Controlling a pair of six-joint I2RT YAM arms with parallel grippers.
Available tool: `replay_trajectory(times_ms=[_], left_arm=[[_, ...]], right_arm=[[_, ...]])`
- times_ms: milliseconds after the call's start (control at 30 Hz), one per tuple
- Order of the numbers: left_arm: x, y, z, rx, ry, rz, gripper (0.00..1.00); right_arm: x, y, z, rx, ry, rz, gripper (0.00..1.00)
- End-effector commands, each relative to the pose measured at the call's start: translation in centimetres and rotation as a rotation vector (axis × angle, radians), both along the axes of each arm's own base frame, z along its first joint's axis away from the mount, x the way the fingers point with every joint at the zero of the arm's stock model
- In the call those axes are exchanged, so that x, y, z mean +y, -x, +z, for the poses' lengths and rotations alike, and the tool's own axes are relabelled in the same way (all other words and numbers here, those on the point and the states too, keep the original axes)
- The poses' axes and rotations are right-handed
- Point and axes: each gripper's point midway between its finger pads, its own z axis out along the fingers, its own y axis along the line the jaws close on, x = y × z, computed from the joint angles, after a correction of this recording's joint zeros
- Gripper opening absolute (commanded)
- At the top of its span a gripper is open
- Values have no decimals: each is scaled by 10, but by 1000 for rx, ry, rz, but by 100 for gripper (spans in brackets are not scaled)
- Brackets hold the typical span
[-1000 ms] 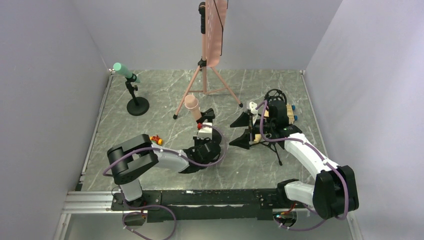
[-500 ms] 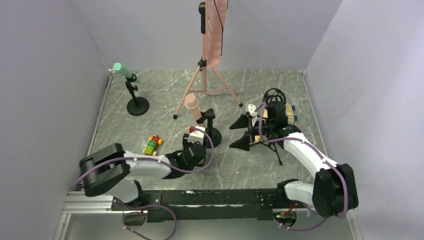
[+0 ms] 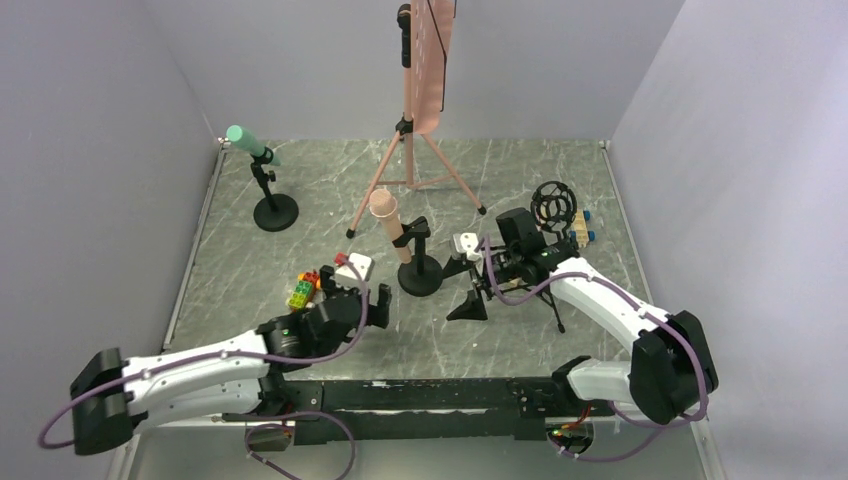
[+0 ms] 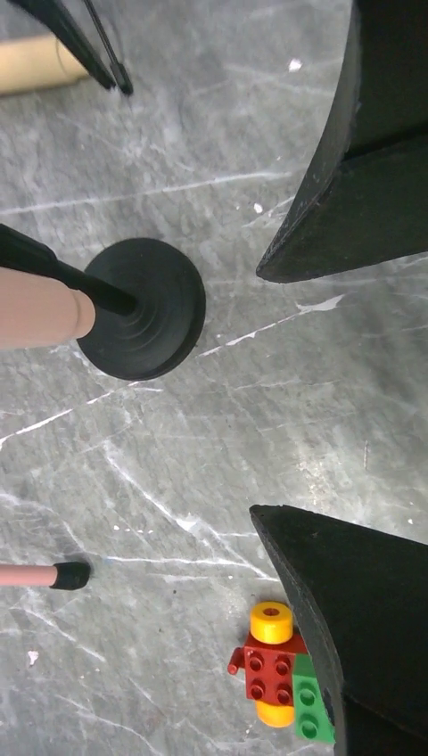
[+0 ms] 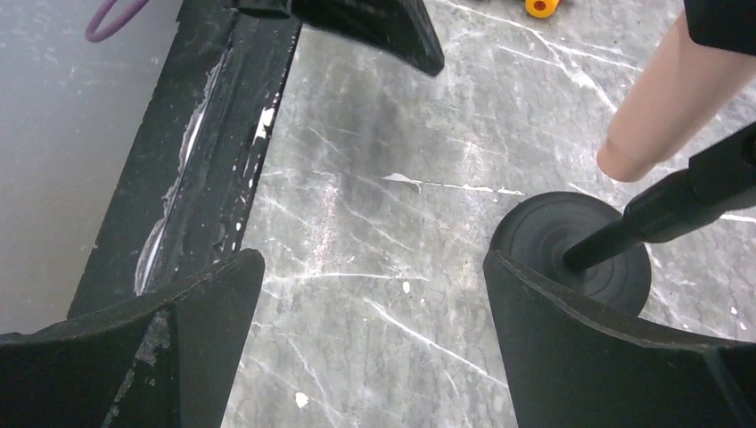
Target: Attach the microphones to the stand
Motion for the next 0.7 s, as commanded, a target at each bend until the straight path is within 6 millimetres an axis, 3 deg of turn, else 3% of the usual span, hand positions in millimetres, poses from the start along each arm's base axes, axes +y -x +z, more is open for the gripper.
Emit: replay_trajectory(times_ms=[0,133,467,567,667], left_arm=[[17,15,8,-8,11,-60,99],[30,22,22,-28,70,-63,99],[45,31,19,-4,118,-36,99],[48,32,20,-5,124,-28,99],[51,33,21,-5,132,-22,99]], right_arm=[[1,3,11,-101,17,72,100],[1,2,24,-184,60,96,100],[17,-66,100,-401,29,-111,100],[22,-87,107,-420,21,-185,100],[26,-107,101,-406,16,-270,100]])
